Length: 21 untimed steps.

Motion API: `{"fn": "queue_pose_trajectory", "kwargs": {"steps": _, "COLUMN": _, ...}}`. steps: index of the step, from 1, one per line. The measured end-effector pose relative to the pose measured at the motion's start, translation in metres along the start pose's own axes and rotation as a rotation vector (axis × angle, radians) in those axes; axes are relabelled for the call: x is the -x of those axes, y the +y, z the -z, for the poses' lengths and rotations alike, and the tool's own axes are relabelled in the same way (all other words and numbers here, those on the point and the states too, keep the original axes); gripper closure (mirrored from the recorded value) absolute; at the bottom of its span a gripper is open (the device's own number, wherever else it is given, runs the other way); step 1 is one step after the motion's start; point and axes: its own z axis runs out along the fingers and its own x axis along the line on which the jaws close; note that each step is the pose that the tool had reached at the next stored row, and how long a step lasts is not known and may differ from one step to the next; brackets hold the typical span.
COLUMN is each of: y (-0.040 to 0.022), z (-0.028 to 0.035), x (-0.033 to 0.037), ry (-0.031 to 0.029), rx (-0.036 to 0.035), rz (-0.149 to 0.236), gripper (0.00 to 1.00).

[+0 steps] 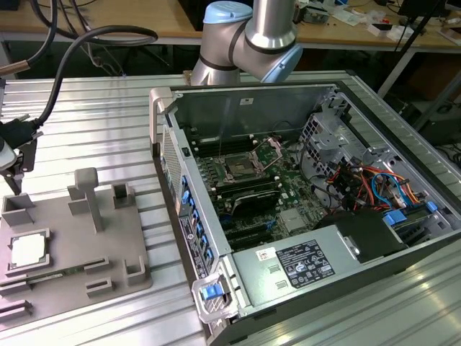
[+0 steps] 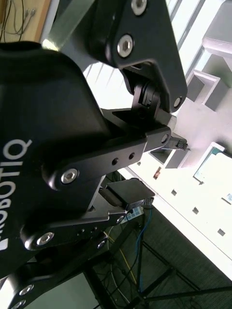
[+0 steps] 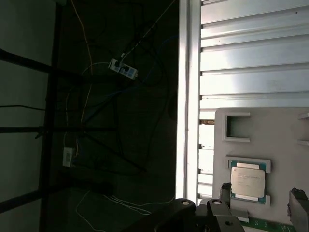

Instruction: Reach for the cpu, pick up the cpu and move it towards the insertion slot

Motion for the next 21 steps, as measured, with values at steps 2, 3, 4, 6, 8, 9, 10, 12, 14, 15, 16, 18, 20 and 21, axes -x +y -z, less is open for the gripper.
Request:
{"fn": "queue_pose_trajectory", "kwargs": {"steps": 2, "y": -0.0001, "z": -0.0012, "x": 0.0000, "ry": 0.0000, "rx": 0.0000, "rz": 0.000, "gripper": 0.47}}
{"fn": "queue_pose_trajectory", "kwargs": {"steps": 3, "y": -0.0001, "z": -0.0017, "x": 0.0000, "ry": 0.0000, "rx": -0.0001, "rz": 0.000, "gripper": 0.47}}
{"fn": "queue_pose_trajectory", "kwargs": {"steps": 4, "y": -0.0001, "z": -0.0022, "x": 0.0000, "ry": 0.0000, "rx": 0.0000, "rz": 0.000, "gripper": 0.47}}
{"fn": "queue_pose_trajectory", "kwargs": {"steps": 6, "y": -0.0002, "z": -0.0033, "x": 0.0000, "ry": -0.0001, "rx": 0.0000, "rz": 0.000, "gripper": 0.47}}
{"fn": "queue_pose_trajectory", "kwargs": {"steps": 8, "y": -0.0003, "z": -0.0043, "x": 0.0000, "ry": 0.0000, "rx": 0.0000, "rz": 0.000, "gripper": 0.47}}
{"fn": "queue_pose_trajectory", "kwargs": {"steps": 9, "y": -0.0003, "z": -0.0047, "x": 0.0000, "ry": 0.0000, "rx": 0.0000, "rz": 0.000, "gripper": 0.47}}
{"fn": "queue_pose_trajectory", "kwargs": {"steps": 10, "y": -0.0003, "z": -0.0054, "x": 0.0000, "ry": 0.0000, "rx": 0.0000, "rz": 0.000, "gripper": 0.47}}
{"fn": "queue_pose_trajectory", "kwargs": {"steps": 12, "y": -0.0004, "z": -0.0065, "x": 0.0000, "ry": 0.0000, "rx": 0.0000, "rz": 0.000, "gripper": 0.47}}
{"fn": "queue_pose_trajectory", "kwargs": {"steps": 14, "y": -0.0004, "z": -0.0074, "x": 0.0000, "ry": 0.0000, "rx": 0.0000, "rz": 0.000, "gripper": 0.47}}
{"fn": "queue_pose_trajectory", "kwargs": {"steps": 15, "y": -0.0004, "z": -0.0077, "x": 0.0000, "ry": 0.0000, "rx": 0.0000, "rz": 0.000, "gripper": 0.47}}
{"fn": "queue_pose_trajectory", "kwargs": {"steps": 16, "y": -0.0005, "z": -0.0082, "x": 0.0000, "ry": -0.0001, "rx": 0.0000, "rz": 0.000, "gripper": 0.47}}
{"fn": "queue_pose_trajectory", "kwargs": {"steps": 18, "y": -0.0006, "z": -0.0097, "x": 0.0000, "ry": 0.0000, "rx": -0.0001, "rz": 0.000, "gripper": 0.47}}
{"fn": "queue_pose_trajectory", "kwargs": {"steps": 20, "y": -0.0007, "z": -0.0114, "x": 0.0000, "ry": -0.0001, "rx": 0.0000, "rz": 0.000, "gripper": 0.47}}
{"fn": "queue_pose_trajectory", "kwargs": {"steps": 21, "y": -0.0007, "z": -0.0122, "x": 0.0000, "ry": -0.0001, "rx": 0.0000, "rz": 0.000, "gripper": 0.47}}
